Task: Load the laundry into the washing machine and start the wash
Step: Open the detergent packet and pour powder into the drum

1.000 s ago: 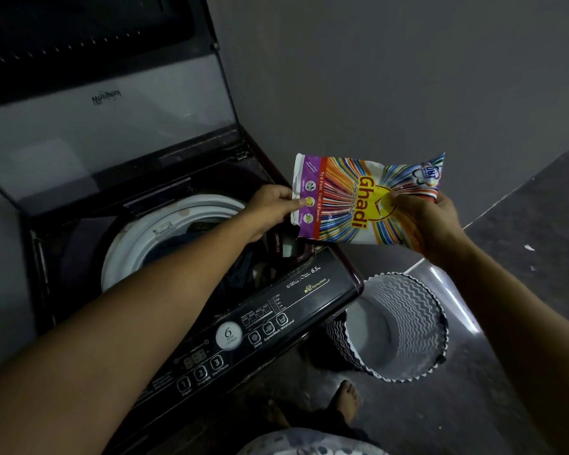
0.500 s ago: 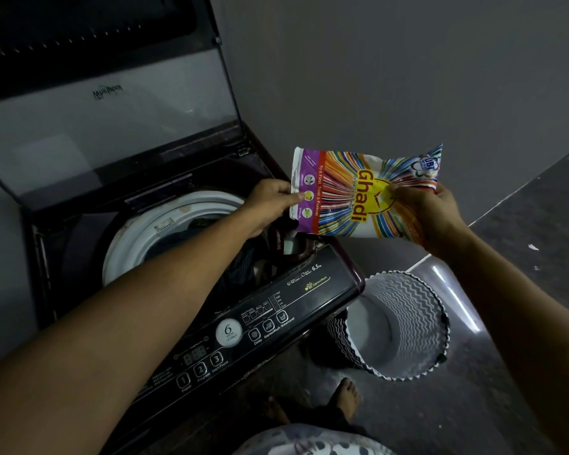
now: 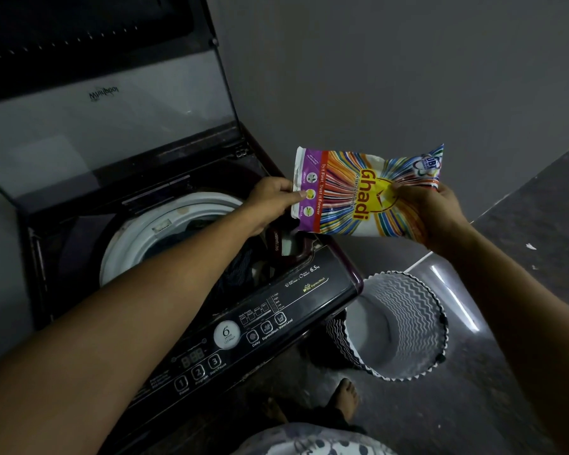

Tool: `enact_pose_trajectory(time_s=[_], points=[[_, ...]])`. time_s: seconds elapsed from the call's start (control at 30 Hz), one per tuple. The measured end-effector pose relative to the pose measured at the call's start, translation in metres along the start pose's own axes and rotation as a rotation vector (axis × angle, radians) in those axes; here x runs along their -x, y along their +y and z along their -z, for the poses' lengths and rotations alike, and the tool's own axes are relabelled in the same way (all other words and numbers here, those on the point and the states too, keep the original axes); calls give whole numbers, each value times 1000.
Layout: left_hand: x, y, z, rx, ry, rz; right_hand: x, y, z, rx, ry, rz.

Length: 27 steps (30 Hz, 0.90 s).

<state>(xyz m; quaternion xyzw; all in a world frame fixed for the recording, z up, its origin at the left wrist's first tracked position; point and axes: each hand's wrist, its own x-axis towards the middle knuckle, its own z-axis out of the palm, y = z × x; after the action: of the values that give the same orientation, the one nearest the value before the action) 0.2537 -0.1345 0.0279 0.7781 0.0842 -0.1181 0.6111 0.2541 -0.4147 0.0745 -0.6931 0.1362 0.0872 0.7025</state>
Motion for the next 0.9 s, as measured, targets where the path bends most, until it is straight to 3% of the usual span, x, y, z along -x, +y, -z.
enact_pose_trajectory(time_s=[0.9], points=[[4, 2, -4, 4, -6, -23, 6, -3, 4, 8, 2, -10]])
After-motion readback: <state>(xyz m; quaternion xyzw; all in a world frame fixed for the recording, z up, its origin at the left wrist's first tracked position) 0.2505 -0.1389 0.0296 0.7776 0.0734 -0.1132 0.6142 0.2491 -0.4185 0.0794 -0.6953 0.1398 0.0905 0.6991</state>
